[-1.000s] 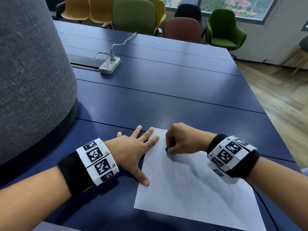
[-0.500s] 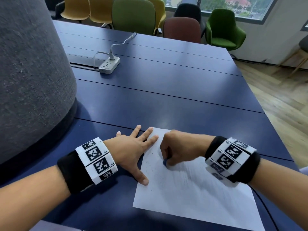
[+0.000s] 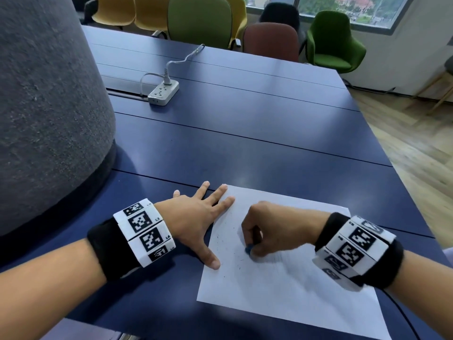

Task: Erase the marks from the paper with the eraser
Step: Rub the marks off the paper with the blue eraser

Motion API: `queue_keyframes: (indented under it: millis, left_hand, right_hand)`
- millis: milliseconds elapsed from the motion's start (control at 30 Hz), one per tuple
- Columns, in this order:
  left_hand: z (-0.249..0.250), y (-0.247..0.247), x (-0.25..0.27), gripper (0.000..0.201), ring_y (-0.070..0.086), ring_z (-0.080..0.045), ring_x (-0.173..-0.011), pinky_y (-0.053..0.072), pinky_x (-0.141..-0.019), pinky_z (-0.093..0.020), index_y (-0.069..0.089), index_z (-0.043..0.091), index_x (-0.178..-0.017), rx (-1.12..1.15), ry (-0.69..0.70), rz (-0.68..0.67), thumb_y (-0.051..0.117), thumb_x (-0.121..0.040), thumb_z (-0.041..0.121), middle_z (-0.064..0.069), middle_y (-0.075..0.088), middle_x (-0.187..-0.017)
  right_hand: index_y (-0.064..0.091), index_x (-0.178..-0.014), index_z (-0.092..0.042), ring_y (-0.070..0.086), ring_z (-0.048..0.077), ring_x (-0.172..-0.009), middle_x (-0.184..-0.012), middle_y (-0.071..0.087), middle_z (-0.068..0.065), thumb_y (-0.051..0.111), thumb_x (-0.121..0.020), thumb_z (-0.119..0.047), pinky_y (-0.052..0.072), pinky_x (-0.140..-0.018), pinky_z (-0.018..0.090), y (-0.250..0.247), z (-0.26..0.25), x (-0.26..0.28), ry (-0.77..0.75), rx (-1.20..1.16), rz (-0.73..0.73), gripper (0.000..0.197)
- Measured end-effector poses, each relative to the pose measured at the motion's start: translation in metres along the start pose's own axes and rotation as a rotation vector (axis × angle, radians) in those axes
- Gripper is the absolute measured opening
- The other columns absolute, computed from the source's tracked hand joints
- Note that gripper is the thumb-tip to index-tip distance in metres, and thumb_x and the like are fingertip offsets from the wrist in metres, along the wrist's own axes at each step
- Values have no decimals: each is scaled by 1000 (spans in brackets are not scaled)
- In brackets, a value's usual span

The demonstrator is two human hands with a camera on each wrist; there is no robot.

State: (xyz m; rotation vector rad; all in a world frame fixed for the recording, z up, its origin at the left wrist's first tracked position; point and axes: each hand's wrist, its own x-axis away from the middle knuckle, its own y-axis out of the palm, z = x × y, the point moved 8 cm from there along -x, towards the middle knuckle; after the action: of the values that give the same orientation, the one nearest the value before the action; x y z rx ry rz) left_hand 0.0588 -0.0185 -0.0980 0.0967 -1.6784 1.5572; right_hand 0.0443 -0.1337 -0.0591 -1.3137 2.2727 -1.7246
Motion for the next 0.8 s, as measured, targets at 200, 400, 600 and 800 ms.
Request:
queue_keyframes:
  millis: [200, 400, 600, 800]
  left_hand:
    - [0, -1, 1, 141, -30, -22, -144, 12, -107, -73, -21, 35, -151, -7, -4, -10, 72, -55, 80, 17, -36, -153]
    - [0, -1, 0, 140, -30, -22, -144, 12, -106, -74, -20, 35, -151, -11, -3, -5, 72, -55, 80, 17, -36, -154]
    - [1, -1, 1, 140, -29, -22, -145, 13, -106, -74, -19, 35, -152, -8, -4, 5, 72, -55, 79, 18, -35, -154]
    - [1, 0, -1, 140, -30, -22, -144, 12, -106, -74, -20, 35, -151, -12, -6, -5, 72, -56, 80, 18, -36, -153]
  right_hand:
    - [72, -79, -14, 55, 6, -61, -76, 69, -7, 78, -75, -22, 51, -62, 25, -15, 12, -5, 61, -12, 81, 11]
    - [72, -80, -13, 55, 4, -59, -72, 68, -7, 76, -77, -20, 52, -65, 25, 18, -10, 9, -30, -18, -140, 8]
    - [69, -76, -15, 54, 7, -58, -69, 65, -8, 74, -77, -19, 50, -62, 23, 12, -10, 13, -36, -13, -20, 6]
    - [71, -77, -14, 58, 10, -62, -73, 70, -3, 74, -77, -20, 55, -66, 30, 11, -8, 14, -32, -29, 8, 7]
